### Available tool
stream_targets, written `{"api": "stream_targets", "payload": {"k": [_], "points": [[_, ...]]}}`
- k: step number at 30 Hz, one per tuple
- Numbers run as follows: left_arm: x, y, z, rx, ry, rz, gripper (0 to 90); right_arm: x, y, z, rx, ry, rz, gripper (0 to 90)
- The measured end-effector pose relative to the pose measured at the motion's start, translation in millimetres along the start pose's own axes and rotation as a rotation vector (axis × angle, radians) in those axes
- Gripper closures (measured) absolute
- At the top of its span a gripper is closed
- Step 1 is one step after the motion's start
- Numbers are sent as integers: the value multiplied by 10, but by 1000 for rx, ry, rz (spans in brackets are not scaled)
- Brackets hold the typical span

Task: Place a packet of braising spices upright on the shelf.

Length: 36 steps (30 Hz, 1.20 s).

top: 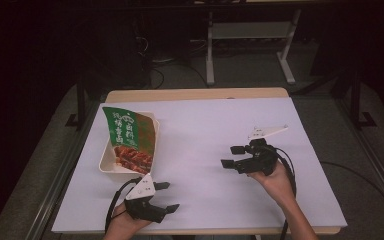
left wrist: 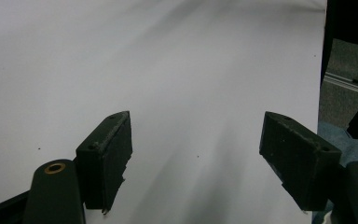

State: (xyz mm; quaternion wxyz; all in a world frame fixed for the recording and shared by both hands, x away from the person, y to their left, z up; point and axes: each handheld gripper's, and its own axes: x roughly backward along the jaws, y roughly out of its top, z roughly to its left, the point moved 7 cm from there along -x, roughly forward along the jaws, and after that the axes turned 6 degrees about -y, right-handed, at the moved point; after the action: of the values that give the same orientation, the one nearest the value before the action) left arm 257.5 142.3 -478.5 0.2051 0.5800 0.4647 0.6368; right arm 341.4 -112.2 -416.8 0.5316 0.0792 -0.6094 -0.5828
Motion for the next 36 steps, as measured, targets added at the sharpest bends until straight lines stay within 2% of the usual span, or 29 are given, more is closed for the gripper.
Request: {"api": "stream_targets", "payload": {"k": [25,31,36], "points": [[10,-3,14,5,9,5,247,241,-466,-218,-81,-34,3,294],[9,-3,10,5,8,9,248,278,-588,-241,-99,-37,8,300],[4,-6,12,7,6,10,248,306,-679,-201,-102,-35,7,303]]}}
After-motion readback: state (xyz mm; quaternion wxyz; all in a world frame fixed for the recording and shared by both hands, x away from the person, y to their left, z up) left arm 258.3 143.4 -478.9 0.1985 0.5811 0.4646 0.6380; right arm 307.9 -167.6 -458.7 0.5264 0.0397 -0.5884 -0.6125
